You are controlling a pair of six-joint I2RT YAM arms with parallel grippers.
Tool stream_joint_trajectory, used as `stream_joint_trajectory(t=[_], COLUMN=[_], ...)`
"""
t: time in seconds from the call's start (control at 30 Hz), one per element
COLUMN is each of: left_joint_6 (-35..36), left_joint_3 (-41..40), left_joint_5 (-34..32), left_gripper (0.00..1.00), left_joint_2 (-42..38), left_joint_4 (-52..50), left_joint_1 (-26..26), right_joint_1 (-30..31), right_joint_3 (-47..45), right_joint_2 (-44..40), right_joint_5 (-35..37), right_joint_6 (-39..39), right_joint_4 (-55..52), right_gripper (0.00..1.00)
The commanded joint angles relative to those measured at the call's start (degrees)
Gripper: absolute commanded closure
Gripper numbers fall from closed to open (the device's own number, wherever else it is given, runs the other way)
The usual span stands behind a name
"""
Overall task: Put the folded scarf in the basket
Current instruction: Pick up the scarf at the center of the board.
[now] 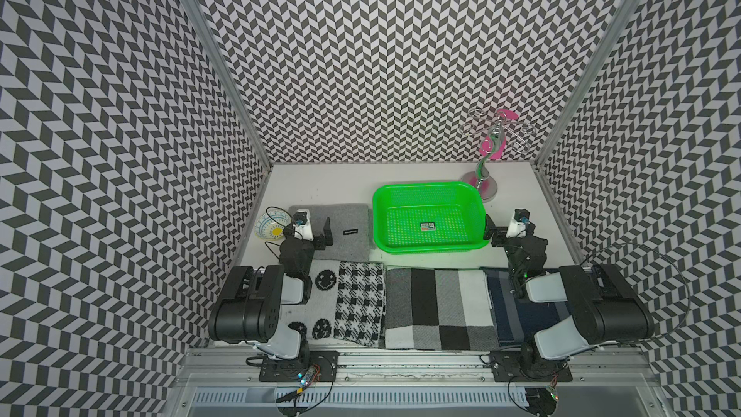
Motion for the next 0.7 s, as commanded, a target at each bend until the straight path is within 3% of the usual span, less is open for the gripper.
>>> stream_joint_trajectory(t=[0.0, 0.17, 0.3, 0.4, 0.53, 0.67], left_joint_6=[0.2, 2.5, 5.3, 3.5, 0.9, -7.6], left_joint_3=[0.4, 2.2, 7.3, 10.5, 11.3, 13.7], left_joint_5=[-0.1, -3.2, -9.2, -12.0, -14.6, -12.8], left_gripper=[0.00, 0.00, 0.00, 0.01, 0.02, 0.06], left_joint_2=[0.0, -3.7, -10.6, -15.3, -21.6, -26.1], left_joint_4=[1.2, -4.4, -19.6, -30.2, -37.8, -50.1], left_joint_1=[-0.2, -2.7, -9.3, -14.6, -19.2, -21.7], right_joint_1=[-0.2, -0.2, -0.1, 0.7, 2.3, 2.7], right_joint_3=[-0.2, 1.5, 5.4, 7.9, 7.7, 8.1], right_joint_2=[-0.5, -5.9, -13.7, -20.0, -28.1, -32.7], right_joint_5=[1.6, 1.1, 0.1, 1.3, 1.5, 1.2], right_joint_6=[0.9, 0.8, 3.1, 6.1, 9.8, 14.2], right_joint_4=[3.1, -4.2, -22.9, -37.6, -47.6, -59.1], right_gripper=[0.00, 0.00, 0.00, 0.00, 0.00, 0.02])
